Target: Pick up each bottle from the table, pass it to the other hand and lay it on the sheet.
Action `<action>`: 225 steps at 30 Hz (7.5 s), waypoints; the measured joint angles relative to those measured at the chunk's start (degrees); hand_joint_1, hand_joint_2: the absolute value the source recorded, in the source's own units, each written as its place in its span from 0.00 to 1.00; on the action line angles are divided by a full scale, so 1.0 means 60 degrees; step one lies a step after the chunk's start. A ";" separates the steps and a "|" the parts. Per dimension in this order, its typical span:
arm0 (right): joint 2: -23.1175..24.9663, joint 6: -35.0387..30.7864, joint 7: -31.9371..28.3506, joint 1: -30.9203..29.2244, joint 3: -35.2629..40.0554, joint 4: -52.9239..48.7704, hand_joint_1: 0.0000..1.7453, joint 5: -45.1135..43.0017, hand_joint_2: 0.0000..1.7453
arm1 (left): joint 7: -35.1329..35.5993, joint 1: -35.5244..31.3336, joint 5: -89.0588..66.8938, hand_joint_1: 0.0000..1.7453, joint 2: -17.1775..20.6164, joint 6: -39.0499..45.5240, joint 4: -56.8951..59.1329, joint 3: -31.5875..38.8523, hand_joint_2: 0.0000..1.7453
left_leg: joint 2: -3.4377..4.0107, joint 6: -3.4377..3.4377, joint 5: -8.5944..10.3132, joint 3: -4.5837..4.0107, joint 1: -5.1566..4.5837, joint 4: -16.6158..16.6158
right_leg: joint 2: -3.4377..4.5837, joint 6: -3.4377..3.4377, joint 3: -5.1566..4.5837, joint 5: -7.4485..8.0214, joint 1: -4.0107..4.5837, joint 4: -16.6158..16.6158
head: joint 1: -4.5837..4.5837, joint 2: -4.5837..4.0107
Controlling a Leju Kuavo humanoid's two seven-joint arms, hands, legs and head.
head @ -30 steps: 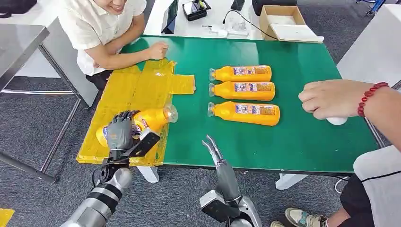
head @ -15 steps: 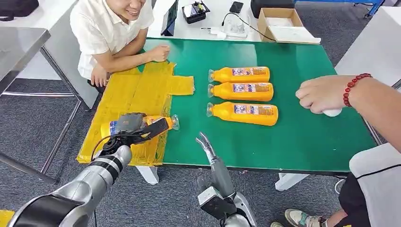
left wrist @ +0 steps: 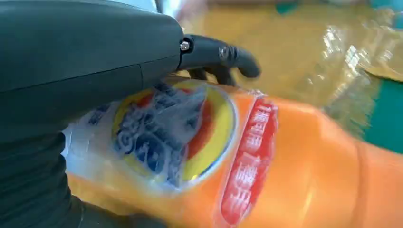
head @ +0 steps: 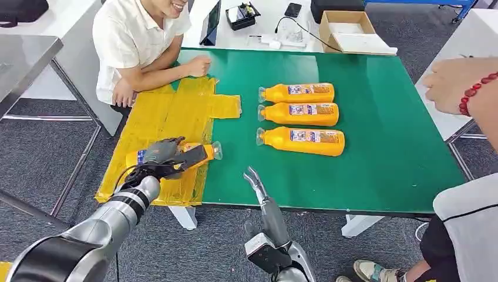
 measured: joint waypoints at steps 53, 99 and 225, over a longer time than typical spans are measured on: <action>-0.2732 -0.2863 0.3326 -0.1755 -0.3806 0.3543 0.00 0.6086 1.00 | -0.4350 0.6479 0.7936 0.00 -0.0401 0.3080 -1.0447 -0.0946 1.00 | -0.0029 0.0007 0.0000 -0.0125 -0.0015 0.0006 | -0.0025 0.0009 -0.0103 -0.0001 -0.0007 -0.0007 | 0.0004 0.0000; -0.2397 -0.0731 0.4119 -0.4586 -0.2929 0.6780 0.98 0.7179 1.00 | -0.3610 0.5967 0.9037 0.00 -0.0415 0.1433 -1.0178 -0.1923 1.00 | -0.0025 0.0012 0.0006 -0.0118 -0.0014 0.0008 | -0.0024 0.0012 -0.0098 0.0004 -0.0006 -0.0005 | 0.0004 0.0000; 0.0405 -0.1293 0.1970 -0.3247 0.1468 0.5173 0.00 0.2637 0.00 | -0.1756 0.5735 1.5546 1.00 -0.0608 -0.0982 -0.8772 -0.2495 1.00 | -0.0016 -0.0001 0.0005 -0.0127 0.0012 0.0008 | -0.0017 0.0006 -0.0111 0.0001 0.0017 -0.0005 | 0.0004 0.0000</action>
